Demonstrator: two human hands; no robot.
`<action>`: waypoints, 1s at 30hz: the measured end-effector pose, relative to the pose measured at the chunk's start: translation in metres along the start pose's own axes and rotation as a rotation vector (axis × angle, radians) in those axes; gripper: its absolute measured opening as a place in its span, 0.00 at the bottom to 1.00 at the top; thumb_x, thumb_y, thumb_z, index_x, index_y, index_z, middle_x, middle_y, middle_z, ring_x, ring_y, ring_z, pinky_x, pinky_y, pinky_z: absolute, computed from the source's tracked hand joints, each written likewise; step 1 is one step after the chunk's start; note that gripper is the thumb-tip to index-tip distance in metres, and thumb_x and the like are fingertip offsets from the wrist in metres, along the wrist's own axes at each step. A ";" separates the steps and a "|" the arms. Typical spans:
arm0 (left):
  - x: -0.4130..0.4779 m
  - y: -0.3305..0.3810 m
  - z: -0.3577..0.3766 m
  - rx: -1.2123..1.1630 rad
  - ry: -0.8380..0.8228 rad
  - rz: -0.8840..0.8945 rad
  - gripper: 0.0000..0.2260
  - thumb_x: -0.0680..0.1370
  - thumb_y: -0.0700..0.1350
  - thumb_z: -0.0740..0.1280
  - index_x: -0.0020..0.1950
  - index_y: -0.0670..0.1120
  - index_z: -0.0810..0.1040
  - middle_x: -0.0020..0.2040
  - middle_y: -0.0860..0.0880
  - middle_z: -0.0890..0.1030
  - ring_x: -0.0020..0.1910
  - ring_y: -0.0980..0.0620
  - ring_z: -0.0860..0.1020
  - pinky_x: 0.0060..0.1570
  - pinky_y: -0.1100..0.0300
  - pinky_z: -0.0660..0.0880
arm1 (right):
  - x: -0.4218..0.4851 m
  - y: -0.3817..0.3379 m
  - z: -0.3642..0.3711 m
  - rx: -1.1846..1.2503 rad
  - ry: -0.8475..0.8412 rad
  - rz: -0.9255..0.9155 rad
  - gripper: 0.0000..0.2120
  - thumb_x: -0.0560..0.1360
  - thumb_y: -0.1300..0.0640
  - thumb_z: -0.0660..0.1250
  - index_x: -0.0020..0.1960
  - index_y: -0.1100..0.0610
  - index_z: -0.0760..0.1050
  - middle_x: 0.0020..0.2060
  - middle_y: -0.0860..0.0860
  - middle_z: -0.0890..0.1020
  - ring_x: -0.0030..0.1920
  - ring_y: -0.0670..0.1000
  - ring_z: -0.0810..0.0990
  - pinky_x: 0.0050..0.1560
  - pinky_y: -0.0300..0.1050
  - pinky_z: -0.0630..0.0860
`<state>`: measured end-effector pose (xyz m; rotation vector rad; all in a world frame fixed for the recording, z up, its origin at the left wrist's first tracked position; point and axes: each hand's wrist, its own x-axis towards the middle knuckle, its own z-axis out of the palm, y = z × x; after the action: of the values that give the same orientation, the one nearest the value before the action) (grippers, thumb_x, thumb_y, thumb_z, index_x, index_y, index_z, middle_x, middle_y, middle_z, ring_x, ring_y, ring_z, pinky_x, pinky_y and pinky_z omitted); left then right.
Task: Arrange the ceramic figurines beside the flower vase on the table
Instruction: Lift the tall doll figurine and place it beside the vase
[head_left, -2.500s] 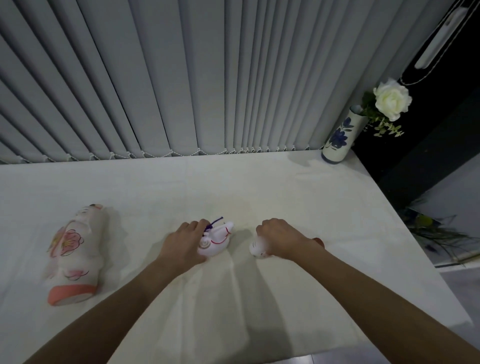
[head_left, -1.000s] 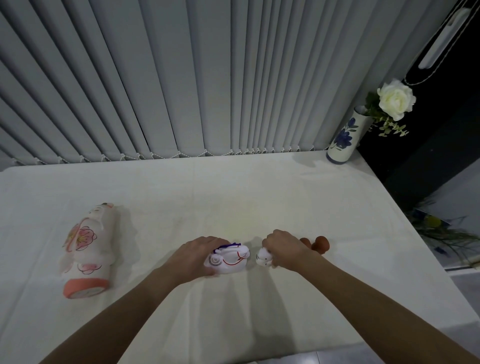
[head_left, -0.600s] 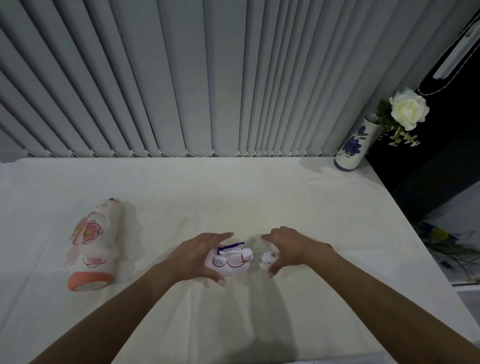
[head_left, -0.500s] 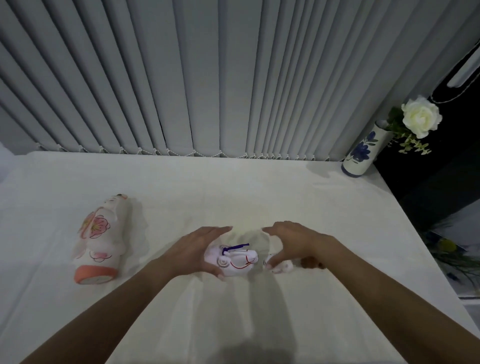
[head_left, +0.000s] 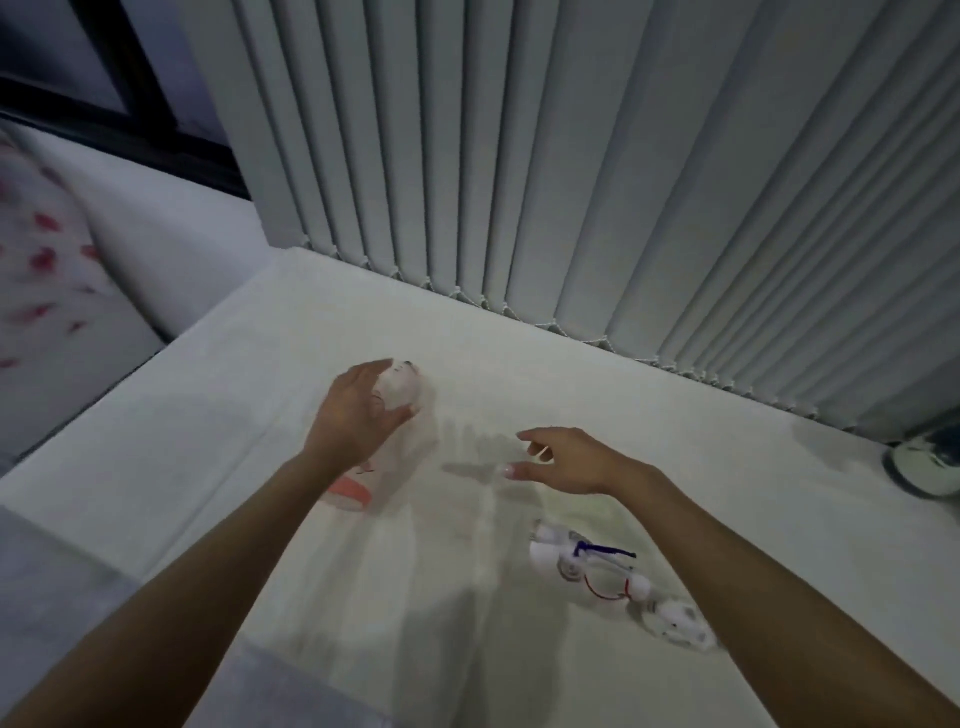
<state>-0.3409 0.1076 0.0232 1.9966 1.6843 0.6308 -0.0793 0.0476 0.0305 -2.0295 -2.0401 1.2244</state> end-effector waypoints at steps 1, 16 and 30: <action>0.003 -0.008 -0.006 -0.003 0.000 -0.081 0.29 0.72 0.50 0.72 0.69 0.42 0.68 0.68 0.40 0.72 0.67 0.41 0.70 0.67 0.49 0.66 | 0.011 -0.011 0.004 0.014 -0.006 -0.009 0.38 0.69 0.34 0.63 0.72 0.53 0.63 0.64 0.53 0.76 0.63 0.52 0.74 0.61 0.45 0.70; 0.027 -0.079 -0.015 -0.567 -0.514 -0.729 0.28 0.71 0.61 0.67 0.60 0.40 0.77 0.57 0.41 0.82 0.56 0.43 0.80 0.62 0.46 0.75 | 0.107 -0.104 0.080 0.775 -0.210 0.067 0.17 0.72 0.46 0.69 0.54 0.56 0.77 0.41 0.47 0.82 0.36 0.40 0.82 0.33 0.32 0.78; 0.024 -0.016 -0.009 -0.631 -0.461 -0.456 0.21 0.66 0.50 0.77 0.53 0.46 0.74 0.48 0.47 0.81 0.45 0.50 0.81 0.34 0.60 0.79 | 0.057 -0.071 0.046 0.813 0.001 -0.054 0.27 0.64 0.53 0.78 0.61 0.49 0.73 0.52 0.50 0.83 0.53 0.51 0.82 0.56 0.50 0.81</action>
<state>-0.3550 0.1340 0.0221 1.1518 1.3602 0.4179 -0.1718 0.0842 0.0071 -1.5498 -1.2407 1.6596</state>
